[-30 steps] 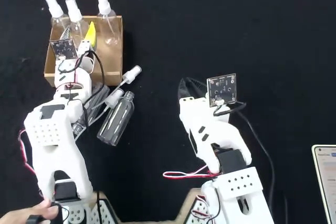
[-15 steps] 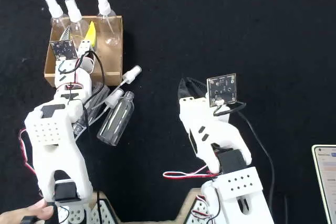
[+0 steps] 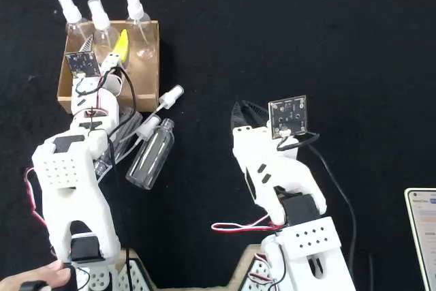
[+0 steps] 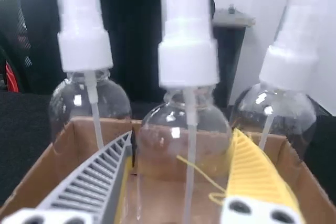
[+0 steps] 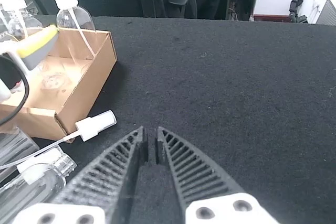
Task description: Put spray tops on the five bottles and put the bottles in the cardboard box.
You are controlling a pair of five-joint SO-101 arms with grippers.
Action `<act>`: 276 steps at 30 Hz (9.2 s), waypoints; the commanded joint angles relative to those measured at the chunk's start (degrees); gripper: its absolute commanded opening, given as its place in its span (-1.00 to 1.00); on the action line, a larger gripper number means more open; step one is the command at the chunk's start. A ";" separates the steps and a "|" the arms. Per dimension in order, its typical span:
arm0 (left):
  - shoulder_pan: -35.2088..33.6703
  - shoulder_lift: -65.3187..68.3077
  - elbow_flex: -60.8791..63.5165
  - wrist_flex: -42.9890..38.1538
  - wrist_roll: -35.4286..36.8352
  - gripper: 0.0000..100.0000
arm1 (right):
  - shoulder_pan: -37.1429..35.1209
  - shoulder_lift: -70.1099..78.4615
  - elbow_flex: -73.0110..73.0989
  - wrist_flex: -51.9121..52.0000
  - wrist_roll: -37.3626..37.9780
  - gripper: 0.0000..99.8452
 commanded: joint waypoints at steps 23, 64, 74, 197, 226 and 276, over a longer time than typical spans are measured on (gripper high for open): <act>0.04 -0.09 -1.19 -0.18 -0.70 -0.54 | 0.79 -1.98 -0.40 -1.85 0.44 -0.93; -0.75 -0.09 -0.40 -0.44 -3.87 -0.54 | 0.79 -1.98 -0.40 -1.85 0.44 -0.93; -0.92 -0.09 -0.31 -0.44 -3.87 -0.49 | 0.79 -1.98 -0.40 -1.85 0.44 -0.93; -6.46 -76.48 48.66 38.07 -3.87 -0.42 | 0.79 -1.98 -0.40 -1.58 0.44 -0.93; -16.04 -139.60 65.45 102.51 -4.13 -0.42 | 0.44 -2.07 0.84 -1.93 0.26 -0.93; -17.63 -139.52 72.04 107.78 -4.40 -0.42 | 0.35 -2.07 2.07 -1.58 0.09 -0.93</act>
